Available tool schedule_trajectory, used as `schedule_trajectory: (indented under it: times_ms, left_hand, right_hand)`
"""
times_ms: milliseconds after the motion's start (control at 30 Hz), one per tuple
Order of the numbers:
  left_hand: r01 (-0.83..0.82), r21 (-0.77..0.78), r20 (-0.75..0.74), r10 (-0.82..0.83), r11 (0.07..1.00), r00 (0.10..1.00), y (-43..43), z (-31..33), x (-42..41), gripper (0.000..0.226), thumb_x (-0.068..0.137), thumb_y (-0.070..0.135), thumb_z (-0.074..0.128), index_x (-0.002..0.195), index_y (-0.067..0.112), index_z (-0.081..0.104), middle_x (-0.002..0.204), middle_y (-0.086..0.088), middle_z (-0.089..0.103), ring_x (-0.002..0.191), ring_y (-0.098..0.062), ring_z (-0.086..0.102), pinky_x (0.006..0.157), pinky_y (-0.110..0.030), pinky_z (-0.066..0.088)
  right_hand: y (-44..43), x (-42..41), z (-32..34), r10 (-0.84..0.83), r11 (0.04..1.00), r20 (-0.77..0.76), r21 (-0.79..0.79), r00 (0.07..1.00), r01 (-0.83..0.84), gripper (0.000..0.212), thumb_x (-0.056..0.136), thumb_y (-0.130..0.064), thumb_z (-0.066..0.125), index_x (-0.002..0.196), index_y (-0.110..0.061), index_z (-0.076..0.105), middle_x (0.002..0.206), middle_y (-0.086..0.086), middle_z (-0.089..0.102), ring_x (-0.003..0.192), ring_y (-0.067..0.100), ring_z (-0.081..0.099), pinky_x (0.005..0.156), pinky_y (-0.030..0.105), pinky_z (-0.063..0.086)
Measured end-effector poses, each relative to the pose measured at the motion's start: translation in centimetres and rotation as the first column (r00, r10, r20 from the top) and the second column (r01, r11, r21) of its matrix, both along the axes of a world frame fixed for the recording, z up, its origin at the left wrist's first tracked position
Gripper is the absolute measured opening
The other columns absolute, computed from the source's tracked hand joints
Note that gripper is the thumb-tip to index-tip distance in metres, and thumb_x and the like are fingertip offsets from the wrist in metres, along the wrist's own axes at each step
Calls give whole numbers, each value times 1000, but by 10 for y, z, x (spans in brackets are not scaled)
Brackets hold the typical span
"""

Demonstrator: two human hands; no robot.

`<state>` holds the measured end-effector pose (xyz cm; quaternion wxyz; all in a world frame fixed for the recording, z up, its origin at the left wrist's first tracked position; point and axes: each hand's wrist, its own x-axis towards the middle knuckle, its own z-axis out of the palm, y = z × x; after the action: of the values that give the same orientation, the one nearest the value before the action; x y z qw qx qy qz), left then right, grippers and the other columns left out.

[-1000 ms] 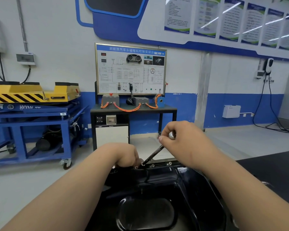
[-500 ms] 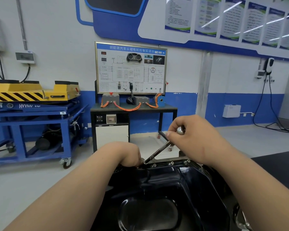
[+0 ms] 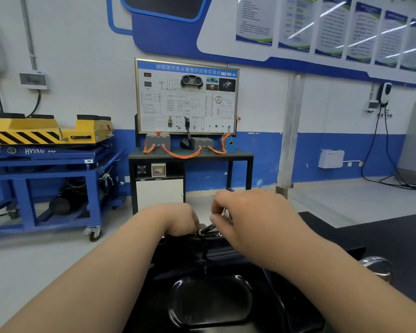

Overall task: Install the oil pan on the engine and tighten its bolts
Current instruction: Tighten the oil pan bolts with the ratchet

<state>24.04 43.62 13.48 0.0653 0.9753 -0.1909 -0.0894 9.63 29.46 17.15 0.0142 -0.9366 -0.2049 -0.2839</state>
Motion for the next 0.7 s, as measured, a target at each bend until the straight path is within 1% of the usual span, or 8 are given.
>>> schedule_trajectory:
  times_ms: [100, 200, 267, 367, 433, 500, 567, 700]
  left_hand:
    - [5, -19, -28, -5, 1000, 1000, 1, 2, -5, 22, 93, 28, 47, 85, 23, 66, 84, 6, 60, 86, -23, 56, 73, -29, 40]
    - [2, -34, -17, -2, 999, 1000, 1, 3, -11, 27, 93, 26, 47, 108, 21, 70, 110, -1, 64, 97, -22, 55, 87, -31, 45]
    - [12, -89, 9, -11, 996, 1000, 5, 6, -16, 23, 90, 20, 50, 99, 24, 71, 103, 3, 65, 95, -18, 56, 86, -29, 46]
    - [83, -307, 105, -53, 948, 993, 15, 21, -31, 18, 85, 18, 58, 79, 33, 65, 82, 14, 62, 71, -1, 58, 61, -16, 42]
    - [178, -409, 182, -111, 895, 977, 20, 28, -45, 9, 79, 26, 66, 87, 30, 67, 87, 11, 66, 57, 6, 56, 52, -11, 41]
    - [259, -457, 242, -161, 851, 957, 21, 26, -61, 24, 68, 38, 70, 89, 27, 66, 88, 9, 68, 59, 4, 57, 57, -14, 45]
    - [295, -514, 321, -139, 806, 937, 18, 17, -72, 29, 63, 47, 72, 82, 27, 65, 81, 13, 66, 64, 4, 56, 60, -15, 43]
    - [319, -584, 440, -39, 746, 897, 16, 8, -72, 11, 77, 29, 74, 70, 29, 64, 67, 17, 63, 52, 5, 49, 52, -10, 35]
  right_hand:
    - [-3, -1, 8, 9, 988, -184, 151, 983, 20, 6, 91, -39, 49, 93, -37, 43, 92, -13, 49, 81, 9, 50, 71, 29, 46]
    - [-1, -2, 16, 41, 985, -298, 170, 954, 11, 18, 89, -23, 52, 98, -37, 44, 99, -13, 51, 85, 11, 52, 77, 31, 49]
    - [3, -2, 18, 10, 990, -270, 137, 963, 28, 19, 91, -23, 50, 105, -34, 47, 93, -12, 55, 83, 14, 54, 74, 33, 50]
    - [11, 2, 13, -80, 994, -116, 59, 990, 87, 18, 95, -35, 43, 113, -32, 48, 91, -6, 59, 82, 19, 55, 66, 33, 45]
    - [16, 4, 10, -124, 988, -85, 79, 989, 131, 19, 96, -39, 39, 109, -31, 50, 88, -4, 57, 78, 19, 54, 63, 33, 44]
    - [18, 7, 10, -166, 982, -73, 82, 983, 172, 19, 95, -40, 39, 106, -29, 50, 90, -3, 57, 79, 20, 54, 64, 34, 45]
    - [17, 8, 14, -194, 975, -83, 96, 977, 202, 20, 94, -40, 41, 106, -28, 50, 97, -3, 57, 83, 20, 54, 64, 34, 42]
    - [14, 7, 23, -69, 982, -249, 154, 966, 110, 27, 85, -28, 54, 111, -32, 47, 108, -9, 51, 91, 16, 53, 81, 39, 48]
